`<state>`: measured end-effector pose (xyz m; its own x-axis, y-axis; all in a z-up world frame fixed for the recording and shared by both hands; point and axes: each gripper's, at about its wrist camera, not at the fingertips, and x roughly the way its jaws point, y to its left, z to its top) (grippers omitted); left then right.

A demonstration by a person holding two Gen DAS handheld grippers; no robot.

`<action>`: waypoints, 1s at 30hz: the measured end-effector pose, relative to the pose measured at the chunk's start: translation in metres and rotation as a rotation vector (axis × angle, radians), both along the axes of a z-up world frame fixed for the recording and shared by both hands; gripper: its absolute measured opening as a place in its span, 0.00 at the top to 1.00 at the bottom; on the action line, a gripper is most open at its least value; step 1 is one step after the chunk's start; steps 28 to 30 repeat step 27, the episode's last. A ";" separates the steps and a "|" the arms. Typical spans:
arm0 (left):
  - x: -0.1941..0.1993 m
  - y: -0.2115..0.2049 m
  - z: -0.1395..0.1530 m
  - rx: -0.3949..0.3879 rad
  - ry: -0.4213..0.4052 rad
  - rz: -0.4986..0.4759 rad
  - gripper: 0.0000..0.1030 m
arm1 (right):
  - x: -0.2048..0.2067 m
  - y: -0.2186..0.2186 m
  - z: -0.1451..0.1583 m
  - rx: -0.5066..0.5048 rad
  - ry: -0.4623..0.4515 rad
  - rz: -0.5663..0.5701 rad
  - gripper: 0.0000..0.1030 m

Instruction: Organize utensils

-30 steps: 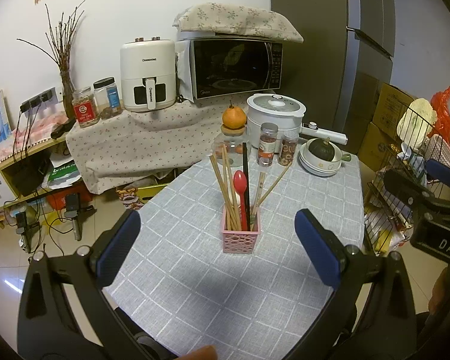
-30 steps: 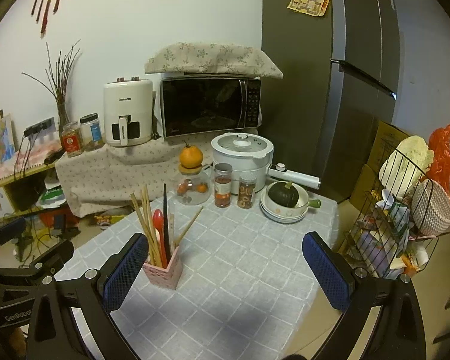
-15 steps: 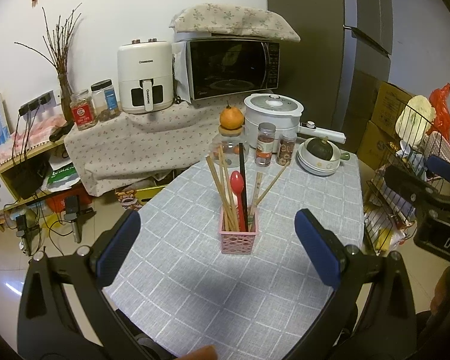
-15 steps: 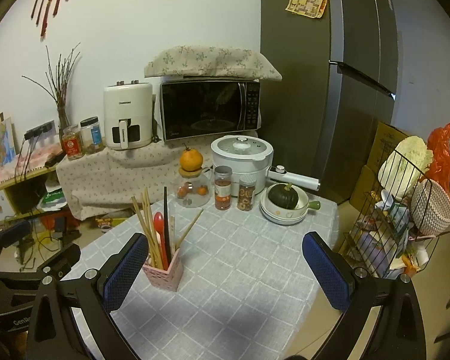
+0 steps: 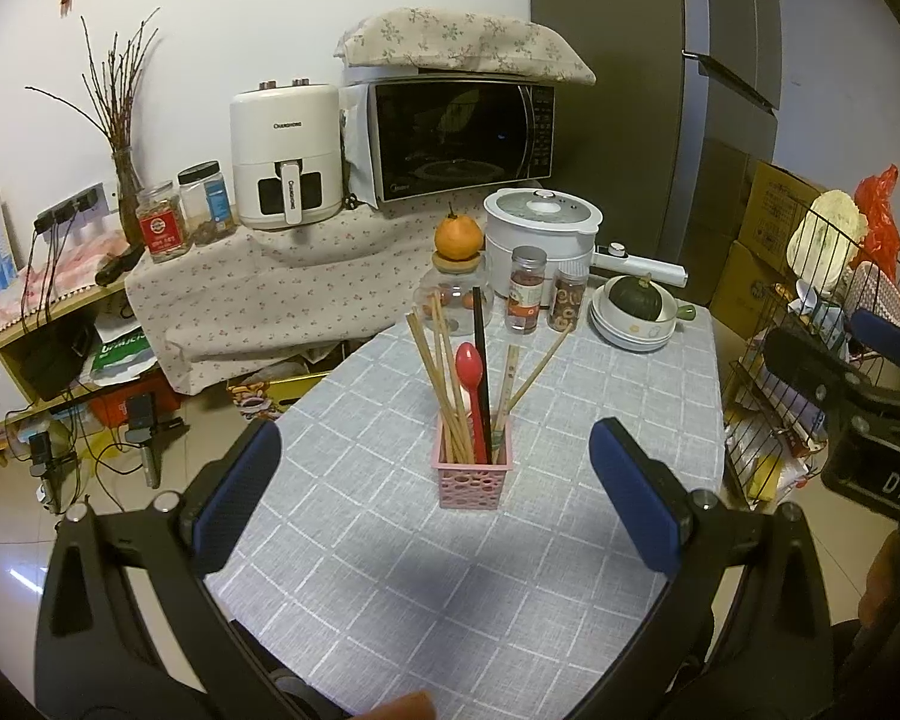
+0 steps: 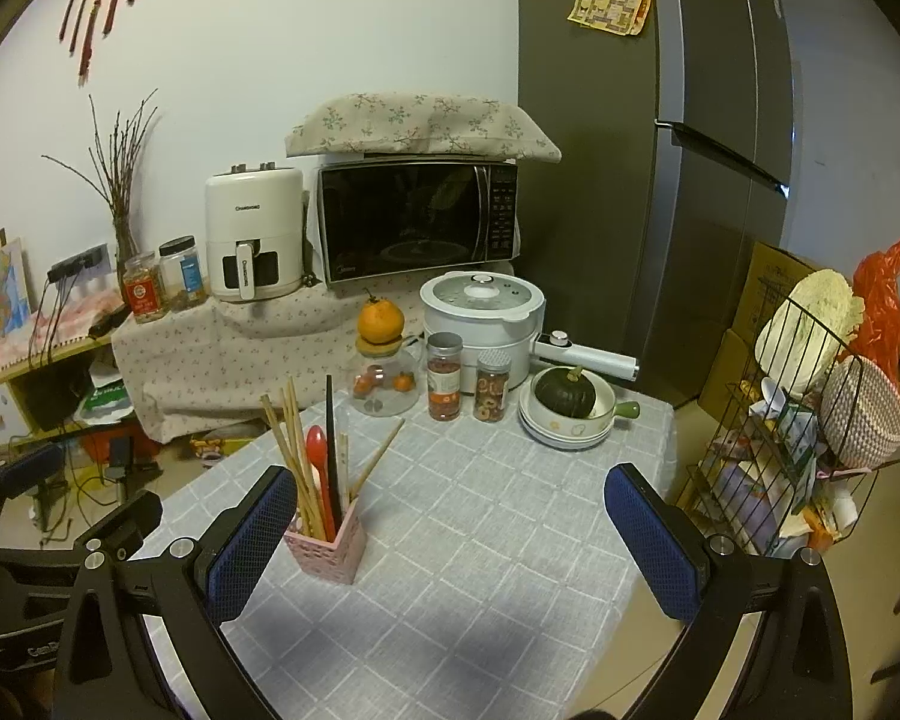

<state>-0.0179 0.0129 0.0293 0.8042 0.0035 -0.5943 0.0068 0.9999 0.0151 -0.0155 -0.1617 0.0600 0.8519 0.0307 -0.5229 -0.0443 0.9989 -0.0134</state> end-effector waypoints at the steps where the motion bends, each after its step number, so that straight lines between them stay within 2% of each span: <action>1: 0.000 0.000 0.000 0.000 0.000 0.000 0.01 | 0.000 0.000 0.000 0.000 0.000 0.000 0.00; 20: 0.001 -0.002 -0.002 -0.002 0.014 -0.003 0.01 | 0.000 0.001 0.000 0.001 0.001 -0.003 0.00; 30: 0.006 0.003 -0.009 -0.047 0.036 -0.020 0.01 | -0.006 0.000 -0.001 0.001 -0.012 -0.022 0.00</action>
